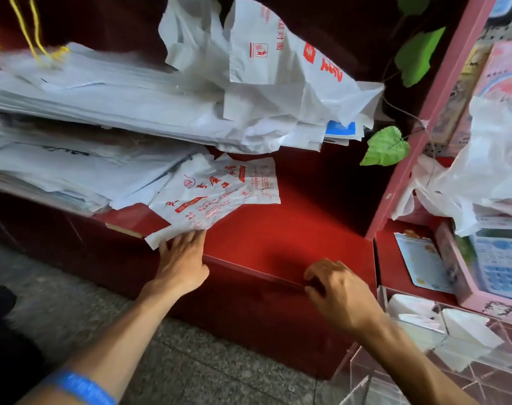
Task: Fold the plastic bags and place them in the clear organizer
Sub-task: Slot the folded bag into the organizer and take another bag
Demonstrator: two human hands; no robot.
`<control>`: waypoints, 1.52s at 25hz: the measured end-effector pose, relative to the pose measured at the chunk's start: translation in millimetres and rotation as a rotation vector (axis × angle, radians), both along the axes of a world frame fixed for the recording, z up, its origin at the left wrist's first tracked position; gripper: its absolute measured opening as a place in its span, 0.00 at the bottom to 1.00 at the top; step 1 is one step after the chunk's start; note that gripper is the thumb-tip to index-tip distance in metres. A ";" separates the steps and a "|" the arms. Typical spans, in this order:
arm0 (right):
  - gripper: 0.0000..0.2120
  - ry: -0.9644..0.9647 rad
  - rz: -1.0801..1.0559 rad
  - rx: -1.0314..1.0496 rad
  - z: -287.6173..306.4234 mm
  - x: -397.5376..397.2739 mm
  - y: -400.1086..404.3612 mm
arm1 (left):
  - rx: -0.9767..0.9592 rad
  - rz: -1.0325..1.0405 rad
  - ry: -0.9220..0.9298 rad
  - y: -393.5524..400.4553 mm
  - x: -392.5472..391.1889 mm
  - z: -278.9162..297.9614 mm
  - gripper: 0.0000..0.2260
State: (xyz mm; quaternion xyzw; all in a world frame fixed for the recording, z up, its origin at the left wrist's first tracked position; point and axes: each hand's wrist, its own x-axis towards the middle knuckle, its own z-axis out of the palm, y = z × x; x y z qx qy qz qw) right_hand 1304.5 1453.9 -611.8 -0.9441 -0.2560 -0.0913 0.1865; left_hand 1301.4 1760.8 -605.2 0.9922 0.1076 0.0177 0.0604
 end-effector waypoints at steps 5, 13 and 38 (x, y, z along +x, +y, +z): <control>0.07 -0.039 0.008 0.071 -2.5 2.2 1.7 | 0.070 -0.281 -0.124 -10.2 7.2 5.8 0.20; 0.12 -0.088 -0.034 0.175 0.2 -2.5 8.3 | -0.470 -0.493 -0.133 -45.7 -8.4 8.0 0.10; 0.17 0.182 0.102 0.100 11.7 1.6 -50.8 | -0.585 0.491 -0.441 -41.4 39.7 18.8 0.15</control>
